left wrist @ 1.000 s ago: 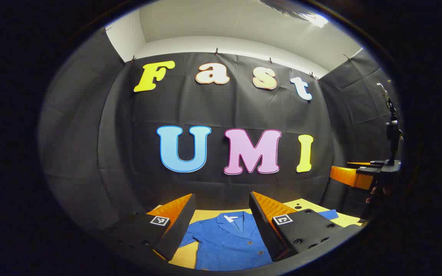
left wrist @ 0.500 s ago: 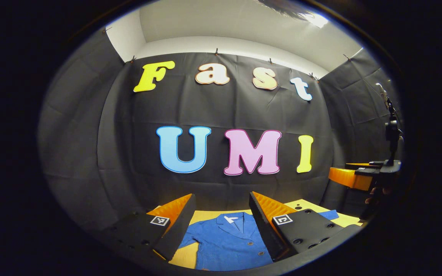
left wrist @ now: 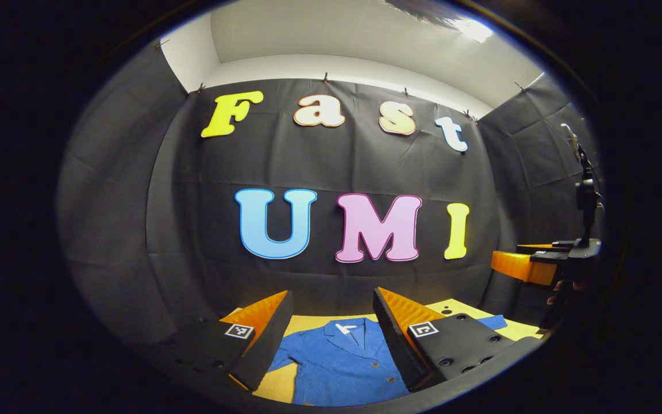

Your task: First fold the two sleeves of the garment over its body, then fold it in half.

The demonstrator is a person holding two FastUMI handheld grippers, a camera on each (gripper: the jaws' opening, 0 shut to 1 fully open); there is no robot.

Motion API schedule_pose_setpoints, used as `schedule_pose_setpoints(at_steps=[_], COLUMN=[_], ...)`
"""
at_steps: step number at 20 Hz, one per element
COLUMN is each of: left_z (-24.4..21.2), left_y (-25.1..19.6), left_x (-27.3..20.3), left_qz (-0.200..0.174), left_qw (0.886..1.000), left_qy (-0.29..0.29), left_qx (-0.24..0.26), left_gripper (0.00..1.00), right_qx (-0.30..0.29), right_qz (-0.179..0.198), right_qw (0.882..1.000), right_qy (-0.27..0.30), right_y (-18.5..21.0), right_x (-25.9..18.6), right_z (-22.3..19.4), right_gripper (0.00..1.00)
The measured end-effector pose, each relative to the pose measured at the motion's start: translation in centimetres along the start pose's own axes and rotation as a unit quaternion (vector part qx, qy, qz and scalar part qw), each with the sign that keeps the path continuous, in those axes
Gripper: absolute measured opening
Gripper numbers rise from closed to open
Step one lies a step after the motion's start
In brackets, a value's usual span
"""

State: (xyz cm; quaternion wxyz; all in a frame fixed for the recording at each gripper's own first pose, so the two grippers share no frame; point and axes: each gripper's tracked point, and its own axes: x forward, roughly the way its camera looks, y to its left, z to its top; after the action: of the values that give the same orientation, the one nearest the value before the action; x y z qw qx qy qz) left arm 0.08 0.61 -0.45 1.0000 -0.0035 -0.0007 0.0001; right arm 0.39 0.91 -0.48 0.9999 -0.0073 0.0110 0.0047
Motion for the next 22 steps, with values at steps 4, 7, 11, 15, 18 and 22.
schedule_pose_setpoints(at_steps=[4,7,11,15,18,22], left_z=[-0.2,-0.2,-0.6,-0.9,-1.3,-1.8], left_y=[0.1,0.3,0.6,1.0,1.3,1.5], left_x=[-0.2,-0.6,-0.9,-1.2,-1.3,-1.2], left_qz=[0.0,0.002,0.014,0.034,0.054,0.087], left_qw=[1.0,1.0,1.0,0.999,0.998,0.995], left_qy=[0.006,0.008,0.016,0.025,0.032,0.041], left_qx=[0.001,0.006,0.004,0.004,0.001,0.0], left_gripper=[0.8,0.8,0.8,0.8,0.8,0.8], right_qx=[0.003,0.008,0.006,0.006,0.002,0.001], right_qz=[0.0,0.004,0.01,0.003,-0.01,-0.028], right_qw=[1.0,1.0,1.0,0.999,0.996,0.99], right_qy=[0.005,0.005,0.012,0.045,0.088,0.14], right_y=[0.0,0.2,-0.4,-2.0,-3.9,-6.5], right_x=[0.8,3.0,7.9,12.7,15.9,20.0], right_z=[-0.3,-0.3,-1.2,-4.5,-8.5,-13.6], right_gripper=[0.96,0.96,0.96,0.96,0.97,0.97])
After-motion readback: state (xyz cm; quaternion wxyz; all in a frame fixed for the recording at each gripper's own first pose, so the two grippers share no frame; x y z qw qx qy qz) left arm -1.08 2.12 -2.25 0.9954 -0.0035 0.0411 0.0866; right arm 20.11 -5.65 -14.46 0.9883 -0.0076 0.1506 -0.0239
